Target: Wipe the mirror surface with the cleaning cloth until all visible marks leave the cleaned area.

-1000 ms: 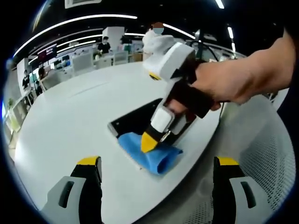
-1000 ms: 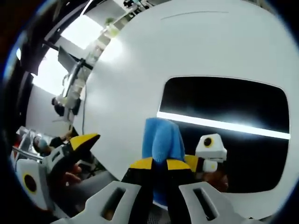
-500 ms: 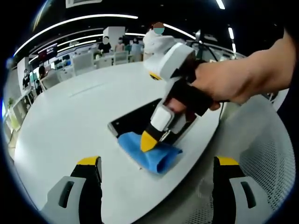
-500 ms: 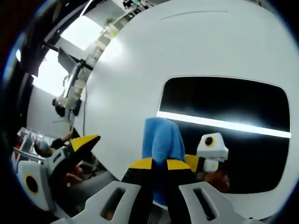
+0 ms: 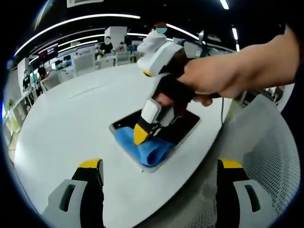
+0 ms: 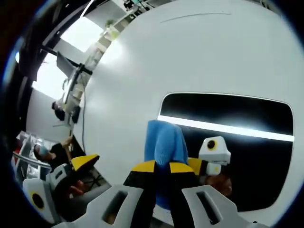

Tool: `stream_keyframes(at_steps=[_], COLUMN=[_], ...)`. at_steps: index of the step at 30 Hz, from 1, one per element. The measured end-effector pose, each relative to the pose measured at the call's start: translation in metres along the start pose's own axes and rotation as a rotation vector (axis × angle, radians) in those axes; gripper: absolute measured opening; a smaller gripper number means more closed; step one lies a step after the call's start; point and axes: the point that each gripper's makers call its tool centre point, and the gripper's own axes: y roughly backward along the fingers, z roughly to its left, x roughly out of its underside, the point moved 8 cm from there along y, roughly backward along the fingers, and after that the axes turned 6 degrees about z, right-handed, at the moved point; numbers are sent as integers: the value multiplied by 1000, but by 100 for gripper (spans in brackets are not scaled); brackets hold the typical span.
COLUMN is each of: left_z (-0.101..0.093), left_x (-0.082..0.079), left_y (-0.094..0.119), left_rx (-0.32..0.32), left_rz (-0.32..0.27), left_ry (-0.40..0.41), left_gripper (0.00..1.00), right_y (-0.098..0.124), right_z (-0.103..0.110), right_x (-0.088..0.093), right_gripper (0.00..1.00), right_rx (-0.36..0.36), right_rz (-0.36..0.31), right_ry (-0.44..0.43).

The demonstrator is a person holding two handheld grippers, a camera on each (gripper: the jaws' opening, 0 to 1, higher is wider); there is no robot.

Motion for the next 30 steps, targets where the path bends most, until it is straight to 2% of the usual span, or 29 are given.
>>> stream_keyframes(at_steps=[30], left_z=[1], left_x=[1], left_y=[0], left_rx=[6], left_rz=[0], left_ry=[13], left_gripper=[100], right_y=[-7], right_z=[-10], right_x=[-60], right_gripper=[3], right_rx=[25], right_rz=[-11], right_ry=[38])
